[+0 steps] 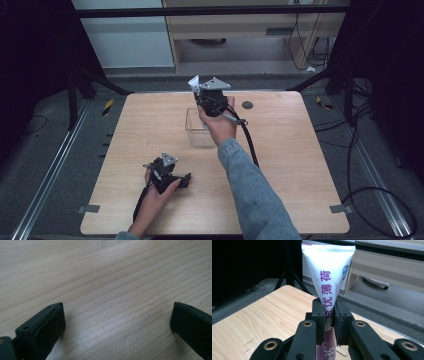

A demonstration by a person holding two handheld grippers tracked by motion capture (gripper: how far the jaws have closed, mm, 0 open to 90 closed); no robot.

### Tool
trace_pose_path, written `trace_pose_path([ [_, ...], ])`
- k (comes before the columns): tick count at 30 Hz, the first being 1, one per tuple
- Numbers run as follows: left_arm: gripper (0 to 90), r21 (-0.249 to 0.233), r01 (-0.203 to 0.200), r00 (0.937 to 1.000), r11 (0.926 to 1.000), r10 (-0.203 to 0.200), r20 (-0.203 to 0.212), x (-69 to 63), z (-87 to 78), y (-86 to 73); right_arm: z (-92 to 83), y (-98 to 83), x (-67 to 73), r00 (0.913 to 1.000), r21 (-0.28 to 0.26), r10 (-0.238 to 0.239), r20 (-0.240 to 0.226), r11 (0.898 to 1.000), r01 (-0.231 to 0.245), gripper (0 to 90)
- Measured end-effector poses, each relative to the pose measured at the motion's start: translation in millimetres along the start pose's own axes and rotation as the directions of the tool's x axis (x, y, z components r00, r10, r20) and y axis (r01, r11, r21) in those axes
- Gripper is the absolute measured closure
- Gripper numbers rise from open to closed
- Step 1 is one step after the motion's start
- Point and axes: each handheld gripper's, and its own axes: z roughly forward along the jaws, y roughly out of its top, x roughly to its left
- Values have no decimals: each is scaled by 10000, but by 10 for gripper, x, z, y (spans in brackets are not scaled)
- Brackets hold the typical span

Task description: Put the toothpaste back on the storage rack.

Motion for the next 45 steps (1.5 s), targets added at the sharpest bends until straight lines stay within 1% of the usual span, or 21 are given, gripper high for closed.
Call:
trace_pose_path([
  [13, 0, -10, -6, 10000, 10000, 6, 8, 1, 1, 0, 85, -128, 15, 10000, 236, 6, -10, 9997, -6, 804],
  [16, 0, -10, -6, 10000, 10000, 6, 7, 1, 1, 0, 98, -155, 18, 10000, 299, 88, -23, 9995, -87, 804],
  [19, 0, -11, -12, 10000, 10000, 12, 10, 1, 1, 0, 111, -182, 22, 10000, 340, 7, -31, 9994, -6, 804],
  [21, 0, -12, -10, 10000, 10000, 10, 14, 1, 2, 0, 120, -202, 36, 10000, 434, 39, -47, 9990, -37, 804],
  [26, 0, -10, -16, 10000, 10000, 16, 19, 2, 2, 1, 151, -263, 45, 10000, 591, -55, -41, 9982, 57, 804],
  [29, 0, -11, -16, 10000, 10000, 16, 18, 2, 2, 1, 168, -289, 50, 10000, 671, 14, -57, 9977, -10, 803],
  [30, 0, -11, -18, 10000, 10000, 18, 21, 3, 3, 1, 184, -306, 48, 10000, 707, -45, -55, 9975, 49, 803],
  [37, 0, -11, -28, 10000, 10000, 28, 21, 3, 2, 2, 219, -357, 52, 9999, 866, 70, -72, 9962, -64, 803],
  [45, 0, -11, -24, 10000, 10000, 24, 20, 3, 2, 2, 242, -385, 45, 10000, 940, 12, -33, 9956, -9, 803],
])
